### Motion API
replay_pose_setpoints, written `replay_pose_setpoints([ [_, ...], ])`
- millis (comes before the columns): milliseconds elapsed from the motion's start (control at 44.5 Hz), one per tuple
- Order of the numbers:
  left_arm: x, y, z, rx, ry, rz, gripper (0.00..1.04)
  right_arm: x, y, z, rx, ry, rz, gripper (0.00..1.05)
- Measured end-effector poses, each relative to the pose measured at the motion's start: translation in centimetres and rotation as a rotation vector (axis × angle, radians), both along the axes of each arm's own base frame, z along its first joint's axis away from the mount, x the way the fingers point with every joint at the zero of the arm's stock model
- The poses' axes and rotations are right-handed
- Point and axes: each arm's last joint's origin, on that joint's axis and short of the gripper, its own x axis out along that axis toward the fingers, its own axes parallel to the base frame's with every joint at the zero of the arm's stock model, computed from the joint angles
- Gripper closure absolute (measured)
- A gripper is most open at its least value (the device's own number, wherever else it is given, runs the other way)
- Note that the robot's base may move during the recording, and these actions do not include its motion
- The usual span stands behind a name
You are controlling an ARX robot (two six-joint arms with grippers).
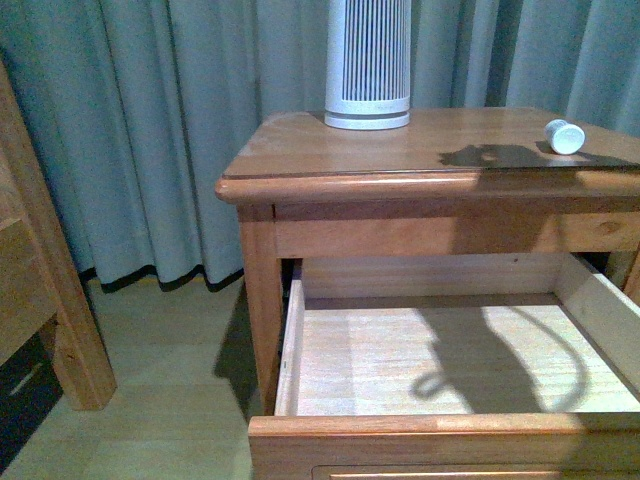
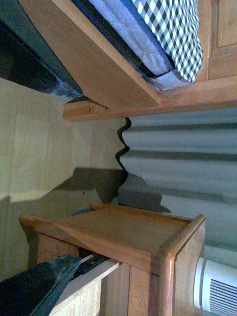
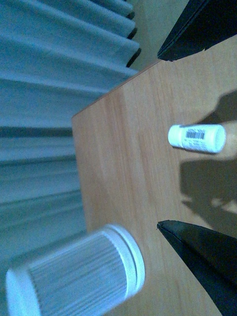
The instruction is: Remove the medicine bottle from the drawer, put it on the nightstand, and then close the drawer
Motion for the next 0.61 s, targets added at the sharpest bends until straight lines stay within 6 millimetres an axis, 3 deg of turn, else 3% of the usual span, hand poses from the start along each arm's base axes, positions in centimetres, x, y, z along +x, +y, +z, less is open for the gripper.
replay_pose_setpoints([
  [135,0.0,0.0,0.0,0.0,0.0,0.0,0.07,-7.2,1.0,-0.6,0.013,-0.041,0.068,0.07],
  [314,0.0,0.0,0.0,0.0,0.0,0.0,0.07,-14.4,2.0,-5.7,0.022,0.045,0.149,0.07],
  [494,0.0,0.0,0.0,0.0,0.0,0.0,0.07,-20.0,3.0,-12.6,0.028,0.202,0.203,0.07],
  [606,0.0,0.0,0.0,0.0,0.0,0.0,0.07,-21.6,3.3,-15.5,0.039,0.28,0.213,0.07],
])
